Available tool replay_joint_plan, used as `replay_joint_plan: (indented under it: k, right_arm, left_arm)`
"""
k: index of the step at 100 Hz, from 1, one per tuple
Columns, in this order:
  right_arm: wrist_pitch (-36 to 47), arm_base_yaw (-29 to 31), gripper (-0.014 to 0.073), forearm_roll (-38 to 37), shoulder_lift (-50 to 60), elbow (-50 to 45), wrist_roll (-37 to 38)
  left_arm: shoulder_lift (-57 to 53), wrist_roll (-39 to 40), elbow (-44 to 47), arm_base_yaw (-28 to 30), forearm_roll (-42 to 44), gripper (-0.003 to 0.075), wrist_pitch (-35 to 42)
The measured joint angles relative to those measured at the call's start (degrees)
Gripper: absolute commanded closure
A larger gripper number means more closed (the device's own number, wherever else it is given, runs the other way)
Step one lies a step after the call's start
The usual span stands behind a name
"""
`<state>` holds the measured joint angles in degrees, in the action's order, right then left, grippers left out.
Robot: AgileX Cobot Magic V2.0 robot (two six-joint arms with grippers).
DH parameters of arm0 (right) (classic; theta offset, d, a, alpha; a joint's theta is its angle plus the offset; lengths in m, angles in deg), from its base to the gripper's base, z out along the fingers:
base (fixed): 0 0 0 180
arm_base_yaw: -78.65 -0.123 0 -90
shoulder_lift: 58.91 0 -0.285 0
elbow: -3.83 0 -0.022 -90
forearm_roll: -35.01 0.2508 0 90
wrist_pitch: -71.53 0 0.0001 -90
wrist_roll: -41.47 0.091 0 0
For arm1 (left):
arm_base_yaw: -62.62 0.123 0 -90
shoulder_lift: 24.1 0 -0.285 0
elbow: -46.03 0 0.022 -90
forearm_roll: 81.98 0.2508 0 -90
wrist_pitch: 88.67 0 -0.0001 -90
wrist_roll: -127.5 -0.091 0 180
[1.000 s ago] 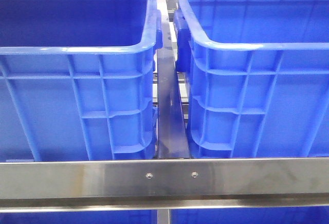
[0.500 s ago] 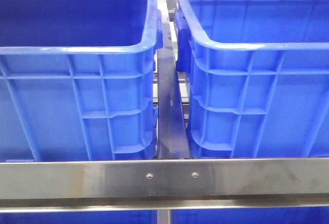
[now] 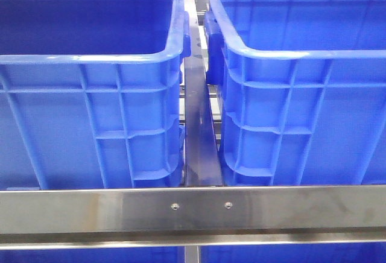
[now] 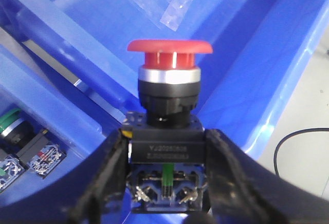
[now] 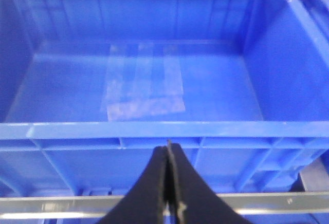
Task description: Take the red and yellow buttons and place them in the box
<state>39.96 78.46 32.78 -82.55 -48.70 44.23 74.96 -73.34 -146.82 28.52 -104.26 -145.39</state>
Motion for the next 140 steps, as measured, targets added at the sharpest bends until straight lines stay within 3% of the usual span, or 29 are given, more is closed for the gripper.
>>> replay_joint_plan:
  k: [7, 14, 33, 43, 65, 89, 105, 140]
  right_arm:
    - [-1.92, 0.0, 0.0648, 0.0, -3.38, 2.19, 0.0]
    - [-4.14, 0.0, 0.0564, 0.0, -6.88, 4.5, 0.0]
    - [-9.5, 0.0, 0.0048, 0.24, -15.34, 10.42, 0.0]
    - [-10.22, 0.0, -0.0066, 0.35, -18.69, 12.84, 0.0]
    - [-10.57, 0.0, -0.0057, 2.76, -25.18, 17.89, 0.0]
    - [-9.37, 0.0, -0.0057, 16.72, -31.98, 24.28, -2.18]
    - [-8.14, 0.0, -0.0057, 31.47, -37.13, 26.19, -9.2]
    - [-14.74, -0.53, -0.0057, 77.57, -51.55, 28.99, -37.19]
  left_arm:
    - [0.0, 0.0, 0.0, 0.0, 0.0, 0.0482, 0.0]
    - [0.0, 0.0, 0.0, 0.0, 0.0, 0.0482, 0.0]
    - [0.0, 0.0, 0.0, 0.0, 0.0, 0.0482, 0.0]
    - [0.0, 0.0, 0.0, 0.0, 0.0, 0.0482, 0.0]
    - [0.0, 0.0, 0.0, 0.0, 0.0, 0.0482, 0.0]
    - [0.0, 0.0, 0.0, 0.0, 0.0, 0.0482, 0.0]
    - [0.0, 0.0, 0.0, 0.0, 0.0, 0.0482, 0.0]
    - [0.0, 0.0, 0.0, 0.0, 0.0, 0.0482, 0.0]
